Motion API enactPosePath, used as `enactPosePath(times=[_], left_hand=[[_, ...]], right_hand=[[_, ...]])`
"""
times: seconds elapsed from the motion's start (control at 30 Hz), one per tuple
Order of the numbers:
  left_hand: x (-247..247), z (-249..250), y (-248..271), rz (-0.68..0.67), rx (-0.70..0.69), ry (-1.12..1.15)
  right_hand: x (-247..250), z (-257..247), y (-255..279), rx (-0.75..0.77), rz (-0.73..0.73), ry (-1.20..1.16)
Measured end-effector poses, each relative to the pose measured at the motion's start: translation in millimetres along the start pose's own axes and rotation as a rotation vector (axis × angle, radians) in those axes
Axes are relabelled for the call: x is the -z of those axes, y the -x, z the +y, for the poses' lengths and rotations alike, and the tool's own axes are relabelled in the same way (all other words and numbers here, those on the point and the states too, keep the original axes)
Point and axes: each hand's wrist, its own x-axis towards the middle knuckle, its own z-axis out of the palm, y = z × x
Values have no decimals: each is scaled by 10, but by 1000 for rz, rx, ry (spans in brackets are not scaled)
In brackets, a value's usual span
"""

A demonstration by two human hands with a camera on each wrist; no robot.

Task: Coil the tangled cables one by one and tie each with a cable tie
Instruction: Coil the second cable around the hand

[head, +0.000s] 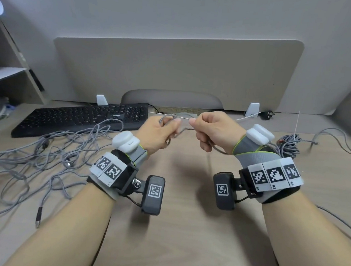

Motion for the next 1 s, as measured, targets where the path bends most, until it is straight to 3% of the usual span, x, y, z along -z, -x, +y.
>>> enactPosePath(times=[0.1, 0.3, 0.43, 0.67, 1.0], left_hand=[[58, 20, -30, 120, 11, 111], [-23, 49, 12, 118, 155, 207], [-35, -5, -5, 127, 130, 123], [-34, 9, -7, 213, 52, 228], [-98, 66, 36, 76, 21, 449]], right_hand=[[28, -26, 15, -1, -5, 32], [16, -65, 30, 63, -35, 29], [44, -50, 28, 43, -9, 69], [-21, -62, 41, 36, -36, 124], [-90, -74, 52, 53, -143, 158]])
